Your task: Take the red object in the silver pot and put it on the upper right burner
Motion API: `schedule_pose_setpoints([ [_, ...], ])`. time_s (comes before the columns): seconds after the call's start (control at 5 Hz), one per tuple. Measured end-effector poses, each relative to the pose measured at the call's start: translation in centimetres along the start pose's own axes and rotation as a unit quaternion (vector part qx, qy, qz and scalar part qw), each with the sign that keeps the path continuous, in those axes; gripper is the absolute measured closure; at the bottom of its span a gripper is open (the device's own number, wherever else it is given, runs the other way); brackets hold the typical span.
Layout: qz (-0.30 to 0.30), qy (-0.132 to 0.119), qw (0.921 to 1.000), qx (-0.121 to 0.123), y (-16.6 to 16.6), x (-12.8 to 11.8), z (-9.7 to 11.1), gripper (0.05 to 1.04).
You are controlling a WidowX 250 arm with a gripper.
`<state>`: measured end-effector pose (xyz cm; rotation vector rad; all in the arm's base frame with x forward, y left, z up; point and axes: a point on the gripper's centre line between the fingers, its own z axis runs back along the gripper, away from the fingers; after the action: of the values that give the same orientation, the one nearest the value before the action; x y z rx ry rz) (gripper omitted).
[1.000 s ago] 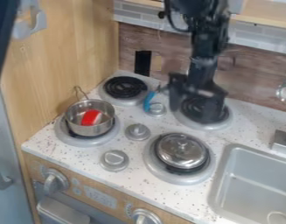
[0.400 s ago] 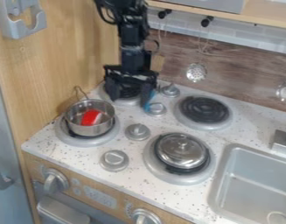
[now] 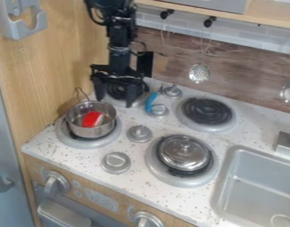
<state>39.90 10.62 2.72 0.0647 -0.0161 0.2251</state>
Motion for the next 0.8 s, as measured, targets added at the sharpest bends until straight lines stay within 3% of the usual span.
schedule_pose_setpoints([
  [0.6, 0.048, -0.001, 0.9989, -0.002, 3.4, -0.3, -0.5, 0.084],
  [0.8, 0.054, 0.017, 0.9983, -0.015, 3.3, -0.7, -2.5, 0.085],
])
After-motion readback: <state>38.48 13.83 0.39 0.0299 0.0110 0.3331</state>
